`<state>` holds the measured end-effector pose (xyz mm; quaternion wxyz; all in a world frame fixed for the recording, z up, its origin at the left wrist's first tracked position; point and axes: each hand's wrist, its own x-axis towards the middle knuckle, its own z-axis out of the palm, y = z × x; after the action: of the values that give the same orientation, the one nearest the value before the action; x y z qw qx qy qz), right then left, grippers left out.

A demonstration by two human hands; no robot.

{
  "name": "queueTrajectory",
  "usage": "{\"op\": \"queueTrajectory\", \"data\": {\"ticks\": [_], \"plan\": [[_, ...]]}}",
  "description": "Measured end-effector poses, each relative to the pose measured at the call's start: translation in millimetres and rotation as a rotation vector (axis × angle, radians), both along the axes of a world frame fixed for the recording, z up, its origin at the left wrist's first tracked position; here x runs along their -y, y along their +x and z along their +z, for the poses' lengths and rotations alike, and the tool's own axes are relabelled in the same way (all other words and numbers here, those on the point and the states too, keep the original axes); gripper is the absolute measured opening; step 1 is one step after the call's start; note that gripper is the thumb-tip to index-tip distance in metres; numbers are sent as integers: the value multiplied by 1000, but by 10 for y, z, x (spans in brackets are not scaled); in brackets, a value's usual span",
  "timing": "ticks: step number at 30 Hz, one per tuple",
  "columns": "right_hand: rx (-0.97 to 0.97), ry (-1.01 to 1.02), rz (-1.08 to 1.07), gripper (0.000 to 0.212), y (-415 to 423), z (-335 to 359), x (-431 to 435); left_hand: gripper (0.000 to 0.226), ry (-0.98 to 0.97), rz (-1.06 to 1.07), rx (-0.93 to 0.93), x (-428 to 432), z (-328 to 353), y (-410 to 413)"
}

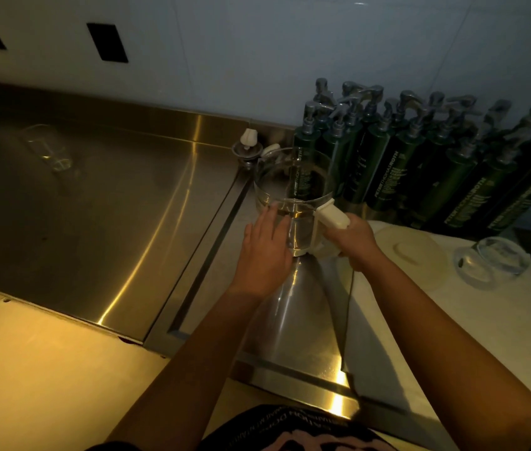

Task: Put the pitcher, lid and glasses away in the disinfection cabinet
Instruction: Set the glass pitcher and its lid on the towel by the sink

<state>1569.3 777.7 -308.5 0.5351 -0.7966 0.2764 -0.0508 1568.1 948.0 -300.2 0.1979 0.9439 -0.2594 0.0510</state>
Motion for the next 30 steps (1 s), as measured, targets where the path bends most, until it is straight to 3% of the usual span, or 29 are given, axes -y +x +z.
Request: {"op": "queueTrajectory", "data": {"ticks": [11, 30], "plan": [[69, 9, -195, 49, -505, 163, -36, 56, -81, -198, 56, 0, 11, -153], [9, 79, -541, 45, -1769, 163, -368, 59, -174, -579, -94, -9, -154, -739]]}}
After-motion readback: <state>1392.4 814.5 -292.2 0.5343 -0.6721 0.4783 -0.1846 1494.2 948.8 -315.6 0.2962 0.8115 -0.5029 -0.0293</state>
